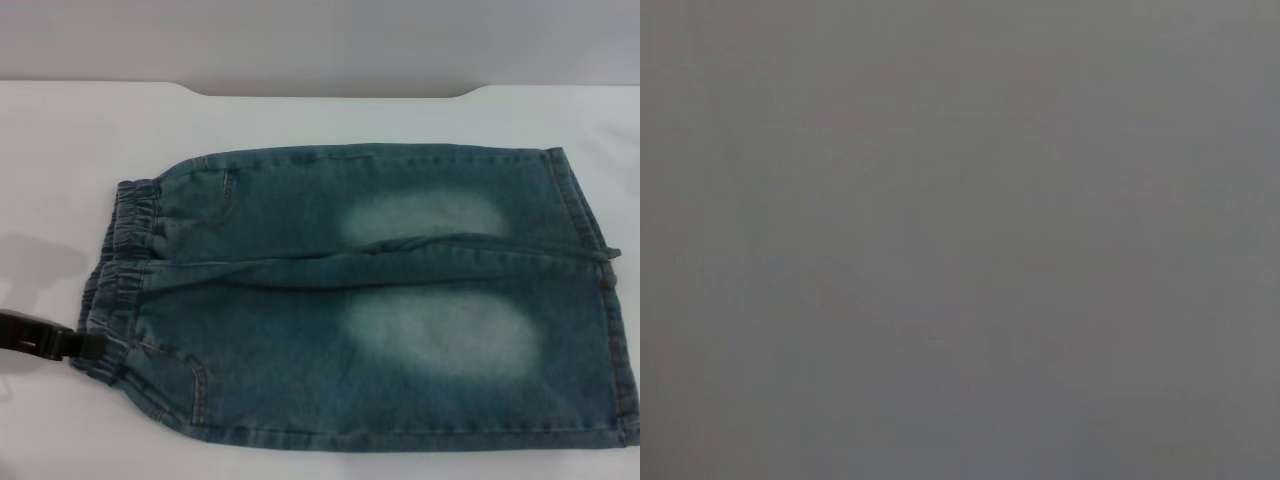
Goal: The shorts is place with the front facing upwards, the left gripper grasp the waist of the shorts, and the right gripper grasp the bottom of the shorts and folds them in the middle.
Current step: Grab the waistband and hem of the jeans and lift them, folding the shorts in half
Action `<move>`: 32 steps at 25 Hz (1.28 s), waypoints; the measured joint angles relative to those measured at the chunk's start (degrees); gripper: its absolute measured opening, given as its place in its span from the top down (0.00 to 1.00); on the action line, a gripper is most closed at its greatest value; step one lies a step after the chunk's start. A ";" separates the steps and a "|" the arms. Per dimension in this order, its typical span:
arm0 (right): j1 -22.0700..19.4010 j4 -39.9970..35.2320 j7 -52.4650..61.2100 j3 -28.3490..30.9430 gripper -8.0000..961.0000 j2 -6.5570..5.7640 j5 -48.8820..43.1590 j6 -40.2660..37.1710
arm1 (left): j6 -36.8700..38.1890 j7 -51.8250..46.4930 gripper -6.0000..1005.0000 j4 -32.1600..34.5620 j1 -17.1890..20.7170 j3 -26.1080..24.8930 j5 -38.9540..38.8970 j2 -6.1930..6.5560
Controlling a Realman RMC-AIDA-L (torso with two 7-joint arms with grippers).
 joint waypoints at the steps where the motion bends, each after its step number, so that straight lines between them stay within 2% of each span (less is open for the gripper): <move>1: 0.75 -0.61 1.16 0.80 0.48 -0.36 -2.77 -1.40 | -0.07 -0.03 0.95 0.00 -0.07 0.00 0.00 0.00; 4: 3.16 -1.82 4.31 2.27 0.48 -1.52 -11.63 -5.04 | -0.26 -0.20 0.95 0.02 -0.30 0.02 0.00 -0.01; 9: 8.70 -2.41 11.20 3.79 0.48 -4.17 -29.02 -13.93 | -0.32 -0.90 0.95 0.02 -0.95 0.24 0.00 0.04; 13: 12.29 -2.92 14.32 3.85 0.49 -5.31 -39.17 -22.21 | -0.28 -1.02 0.94 0.02 -1.75 0.40 0.00 -0.19; 20: 14.67 -4.75 14.86 -0.31 0.49 -5.43 -53.07 -30.96 | -0.57 -0.68 0.94 1.05 -2.23 0.42 0.00 -0.88; 25: 12.84 -4.80 13.12 -4.43 0.49 -4.68 -58.51 -32.28 | -0.79 -0.29 0.94 2.52 -2.26 0.46 0.00 -1.85; 32: 10.00 -4.25 8.90 -7.08 0.49 -3.59 -64.98 -32.14 | -1.30 -0.25 0.94 2.86 -2.91 0.48 -0.06 -2.05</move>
